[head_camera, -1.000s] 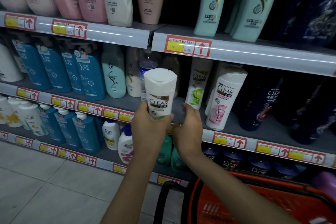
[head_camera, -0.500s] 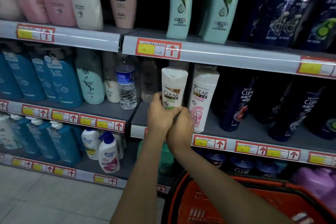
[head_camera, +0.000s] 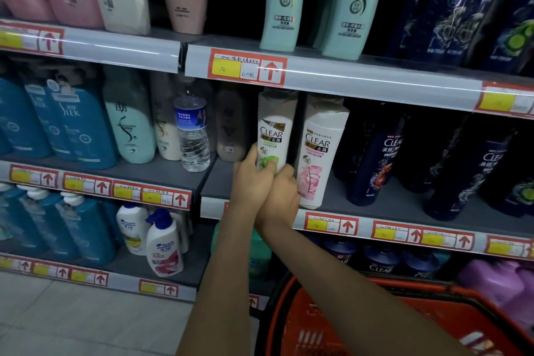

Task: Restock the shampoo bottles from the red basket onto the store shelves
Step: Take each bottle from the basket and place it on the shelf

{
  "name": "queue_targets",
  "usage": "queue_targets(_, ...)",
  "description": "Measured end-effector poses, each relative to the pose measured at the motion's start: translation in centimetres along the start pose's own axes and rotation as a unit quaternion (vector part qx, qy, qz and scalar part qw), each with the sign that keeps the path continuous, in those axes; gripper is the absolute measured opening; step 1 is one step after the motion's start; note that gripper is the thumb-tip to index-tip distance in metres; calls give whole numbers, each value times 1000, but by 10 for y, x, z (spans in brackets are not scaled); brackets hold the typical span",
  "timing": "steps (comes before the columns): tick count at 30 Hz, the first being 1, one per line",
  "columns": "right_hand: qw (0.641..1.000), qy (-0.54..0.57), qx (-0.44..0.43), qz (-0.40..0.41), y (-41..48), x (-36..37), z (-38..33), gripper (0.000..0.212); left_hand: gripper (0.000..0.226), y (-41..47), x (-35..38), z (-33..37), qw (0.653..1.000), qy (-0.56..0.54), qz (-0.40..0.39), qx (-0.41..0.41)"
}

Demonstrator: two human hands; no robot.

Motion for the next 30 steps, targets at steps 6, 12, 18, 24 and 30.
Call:
queue_targets(6, 1000, 5, 19, 2, 5, 8, 1, 25, 33, -10, -10, 6, 998, -56, 9, 18)
queue_targets(12, 999, 23, 26, -6, 6, 13, 1, 37, 45, -14, -22, -9, 989, -134, 16, -54)
queue_targets(18, 998, 47, -3, -28, -9, 2, 2, 47, 45, -35, -32, 5, 993, -106, -2, -53)
queue_targets(24, 988, 52, -110, -92, -39, -51, 22, 43, 40, -71, -43, 30, 1000, -21, 9, -17)
queue_targets(30, 972, -22, -153, -179, -45, -135, 64, 69, 38, -127, -16, 47, 993, 117, -12, 14)
Point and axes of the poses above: each hand's wrist, its own y-axis towards the middle knuckle, its own x-axis out of the palm, z = x × y, the point moved 5 cm from there along y, towards the middle knuckle, and after that the axes turned 6 degrees about -y, right-handed, at the moved point
